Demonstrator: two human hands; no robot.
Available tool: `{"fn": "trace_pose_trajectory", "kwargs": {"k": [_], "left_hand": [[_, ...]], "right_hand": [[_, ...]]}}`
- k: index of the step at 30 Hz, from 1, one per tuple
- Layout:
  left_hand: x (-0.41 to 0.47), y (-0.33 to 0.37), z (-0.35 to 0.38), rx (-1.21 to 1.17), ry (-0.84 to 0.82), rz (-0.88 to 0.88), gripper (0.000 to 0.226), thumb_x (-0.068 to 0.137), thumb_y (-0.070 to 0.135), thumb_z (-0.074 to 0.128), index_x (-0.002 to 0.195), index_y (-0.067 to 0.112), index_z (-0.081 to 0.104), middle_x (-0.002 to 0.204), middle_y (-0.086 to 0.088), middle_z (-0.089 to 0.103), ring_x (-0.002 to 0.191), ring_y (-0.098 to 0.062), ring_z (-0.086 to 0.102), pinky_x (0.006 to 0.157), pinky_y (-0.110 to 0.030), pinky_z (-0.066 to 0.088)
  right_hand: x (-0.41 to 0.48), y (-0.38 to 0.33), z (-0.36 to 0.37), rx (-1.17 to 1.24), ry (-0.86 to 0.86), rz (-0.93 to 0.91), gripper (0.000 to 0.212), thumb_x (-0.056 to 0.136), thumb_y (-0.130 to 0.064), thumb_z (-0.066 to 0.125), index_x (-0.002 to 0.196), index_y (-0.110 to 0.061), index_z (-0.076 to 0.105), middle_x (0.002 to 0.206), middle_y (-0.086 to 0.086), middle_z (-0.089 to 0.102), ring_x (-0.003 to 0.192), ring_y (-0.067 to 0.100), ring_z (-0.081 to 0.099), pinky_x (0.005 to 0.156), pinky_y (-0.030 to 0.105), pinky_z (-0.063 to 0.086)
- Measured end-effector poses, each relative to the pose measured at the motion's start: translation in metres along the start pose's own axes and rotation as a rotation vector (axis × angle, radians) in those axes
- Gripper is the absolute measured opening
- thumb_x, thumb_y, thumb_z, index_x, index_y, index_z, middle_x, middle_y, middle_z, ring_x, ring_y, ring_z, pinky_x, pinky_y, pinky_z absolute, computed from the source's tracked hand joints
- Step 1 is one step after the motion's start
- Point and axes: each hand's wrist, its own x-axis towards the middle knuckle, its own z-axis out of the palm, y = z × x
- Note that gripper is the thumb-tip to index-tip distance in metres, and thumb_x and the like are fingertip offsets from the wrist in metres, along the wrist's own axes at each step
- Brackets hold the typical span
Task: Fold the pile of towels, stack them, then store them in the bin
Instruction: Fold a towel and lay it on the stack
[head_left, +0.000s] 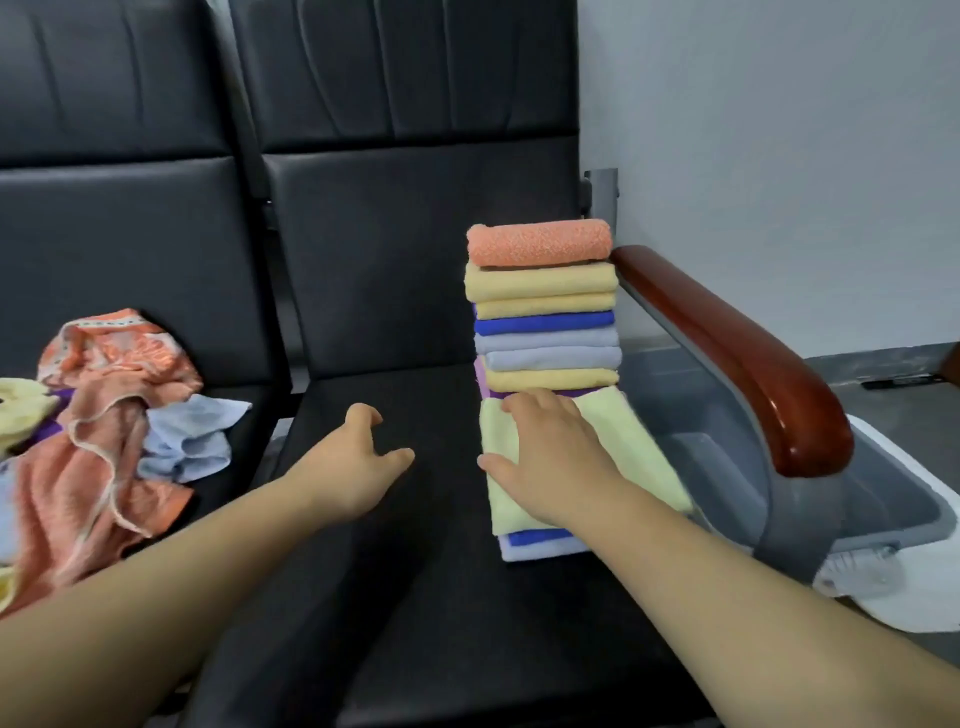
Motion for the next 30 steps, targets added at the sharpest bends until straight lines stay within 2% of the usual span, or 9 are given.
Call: {"fn": "trace_pose_trajectory", "kwargs": {"k": [4,7,12,15,18,21,24,27,30], "left_hand": [[-0.02,-0.071,-0.054,0.137,0.04,-0.017,0.056,0.089,0.045,0.069,0.133,0.023,0.042,0.097,0.007,0.067,0.089,-0.015,0.066,0.078,-0.032,0.049],[-0.034,-0.126,-0.094,0.198,0.116,-0.061,0.05,0.087,0.038,0.072,0.129,0.02,0.05,0.111,0.0,0.067,0.098,-0.019,0.061,0.078,-0.029,0.041],[-0.041,-0.196,-0.157,0.244,0.269,-0.174,0.052,0.085,0.042,0.072,0.13,0.02,0.058,0.123,-0.004,0.062,0.102,-0.022,0.061,0.08,-0.033,0.042],[-0.037,-0.235,-0.182,0.173,0.332,-0.301,0.061,0.083,0.049,0.074,0.135,0.023,0.055,0.131,-0.007,0.058,0.113,-0.028,0.058,0.089,-0.038,0.05],[-0.034,-0.261,-0.188,0.057,0.322,-0.329,0.063,0.085,0.047,0.073,0.139,0.023,0.053,0.136,-0.006,0.055,0.11,-0.024,0.056,0.083,-0.036,0.053],[-0.027,-0.265,-0.182,0.022,0.266,-0.297,0.06,0.088,0.045,0.071,0.141,0.025,0.051,0.133,-0.004,0.057,0.103,-0.02,0.06,0.085,-0.037,0.056],[-0.023,-0.265,-0.176,0.042,0.221,-0.232,0.055,0.09,0.042,0.069,0.139,0.023,0.053,0.118,0.001,0.06,0.095,-0.018,0.063,0.083,-0.033,0.056],[-0.022,-0.267,-0.176,0.049,0.187,-0.207,0.046,0.09,0.038,0.068,0.132,0.023,0.057,0.102,0.003,0.065,0.082,-0.014,0.066,0.069,-0.03,0.054],[-0.022,-0.269,-0.174,0.038,0.168,-0.212,0.038,0.091,0.035,0.067,0.124,0.02,0.058,0.09,-0.003,0.069,0.078,-0.018,0.069,0.06,-0.03,0.051]], "right_hand": [[0.001,-0.07,0.031,0.055,-0.114,-0.166,0.059,0.098,-0.051,0.063,0.148,-0.027,0.045,0.152,-0.009,0.043,0.14,0.016,0.041,0.113,0.033,0.041],[0.009,-0.119,0.06,0.076,-0.225,-0.272,0.058,0.098,-0.05,0.062,0.149,-0.029,0.044,0.155,-0.011,0.039,0.143,0.015,0.038,0.115,0.035,0.04],[0.04,-0.202,0.104,0.124,-0.316,-0.321,0.052,0.097,-0.045,0.063,0.144,-0.027,0.051,0.152,-0.008,0.043,0.139,0.018,0.042,0.111,0.036,0.042],[0.061,-0.255,0.124,0.155,-0.34,-0.334,0.045,0.097,-0.041,0.062,0.138,-0.023,0.058,0.142,-0.002,0.052,0.128,0.021,0.053,0.1,0.033,0.046],[0.08,-0.305,0.144,0.254,-0.382,-0.227,0.035,0.095,-0.036,0.06,0.12,-0.013,0.067,0.12,0.003,0.067,0.104,0.026,0.065,0.087,0.036,0.054],[0.101,-0.337,0.176,0.192,-0.416,-0.174,0.025,0.091,-0.041,0.057,0.092,-0.017,0.065,0.085,0.004,0.069,0.077,0.028,0.068,0.078,0.04,0.061],[0.119,-0.342,0.203,0.121,-0.447,-0.124,0.017,0.095,-0.031,0.059,0.099,-0.015,0.064,0.091,0.007,0.069,0.079,0.028,0.069,0.073,0.033,0.059],[0.132,-0.334,0.196,0.157,-0.481,-0.085,0.011,0.098,-0.018,0.06,0.097,-0.012,0.069,0.079,0.005,0.069,0.059,0.017,0.066,0.051,0.022,0.052],[0.137,-0.326,0.174,0.257,-0.498,-0.044,0.009,0.096,-0.017,0.066,0.092,-0.013,0.073,0.081,0.007,0.071,0.063,0.018,0.067,0.058,0.026,0.057]]}}
